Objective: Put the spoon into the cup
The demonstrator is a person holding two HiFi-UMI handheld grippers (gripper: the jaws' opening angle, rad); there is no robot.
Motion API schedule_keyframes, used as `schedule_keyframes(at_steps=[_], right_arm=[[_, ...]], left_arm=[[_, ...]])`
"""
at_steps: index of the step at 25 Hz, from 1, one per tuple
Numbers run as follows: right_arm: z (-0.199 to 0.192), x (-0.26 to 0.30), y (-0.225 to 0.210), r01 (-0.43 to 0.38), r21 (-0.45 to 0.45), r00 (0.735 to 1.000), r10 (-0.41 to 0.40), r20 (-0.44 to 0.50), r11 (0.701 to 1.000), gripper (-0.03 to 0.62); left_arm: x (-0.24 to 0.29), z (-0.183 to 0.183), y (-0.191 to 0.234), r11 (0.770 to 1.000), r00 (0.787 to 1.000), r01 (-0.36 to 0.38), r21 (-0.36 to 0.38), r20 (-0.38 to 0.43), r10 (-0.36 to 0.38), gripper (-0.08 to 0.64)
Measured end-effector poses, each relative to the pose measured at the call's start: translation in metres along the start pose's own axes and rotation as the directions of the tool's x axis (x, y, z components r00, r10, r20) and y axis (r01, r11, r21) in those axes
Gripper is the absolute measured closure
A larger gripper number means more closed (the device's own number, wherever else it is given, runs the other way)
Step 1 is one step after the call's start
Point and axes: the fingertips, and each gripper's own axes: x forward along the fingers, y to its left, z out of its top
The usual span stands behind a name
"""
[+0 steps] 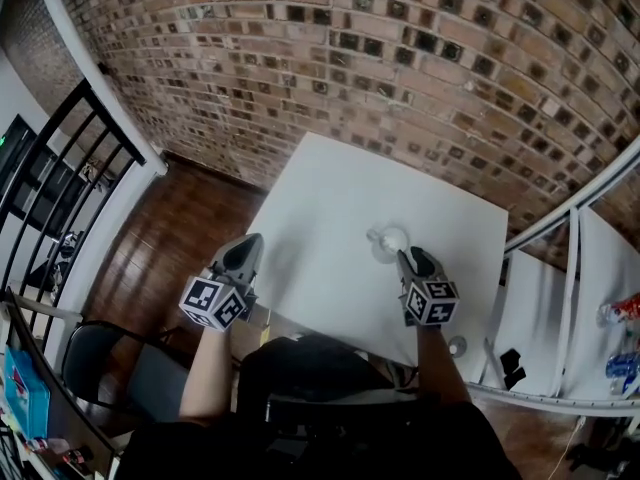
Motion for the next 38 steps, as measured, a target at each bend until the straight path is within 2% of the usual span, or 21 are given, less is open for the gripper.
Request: schedule_keyframes(at_steps=[7, 12, 15, 19, 27, 32, 38], right_arm=[[0.028, -0.04, -0.018, 0.066, 0.012, 0.993, -0.067, 0.096, 0.998, 0.44], [0.058, -0.089, -0.032, 0.141, 0.04, 0.967, -0.147, 0.207, 0.989, 0.524], [0.07, -0.113, -0.032, 0.178, -0.003, 0.956, -0.172, 0.239, 0.984, 0.588], [0.081, -0.135, -0.024, 0.21, -0.045, 0.944, -0.19, 0.269, 0.977, 0.589], [0.056, -0.169, -0.052, 0.292, 0.086, 0.915, -0.304, 0.266, 0.953, 0.591], [0.044, -0.171, -0.054, 0.292, 0.113, 0.915, -0.312, 0.256, 0.95, 0.591], [0.044, -0.165, -0.048, 0.282, 0.101, 0.923, -0.298, 0.242, 0.954, 0.591]], left_arm=[[0.017, -0.002, -0.014, 0.998, 0.998, 0.062, -0.009, 0.01, -0.062, 0.557], [0.035, 0.001, -0.035, 0.99, 0.991, 0.137, -0.019, 0.011, -0.137, 0.557], [0.043, 0.002, -0.046, 0.985, 0.985, 0.173, -0.024, 0.018, -0.172, 0.557], [0.053, -0.004, -0.059, 0.976, 0.977, 0.214, -0.033, 0.013, -0.214, 0.557], [0.065, -0.013, -0.075, 0.962, 0.963, 0.269, -0.046, -0.001, -0.269, 0.557], [0.068, -0.015, -0.077, 0.958, 0.959, 0.283, -0.046, -0.007, -0.284, 0.557], [0.067, -0.016, -0.072, 0.959, 0.96, 0.28, -0.042, -0.011, -0.281, 0.557]])
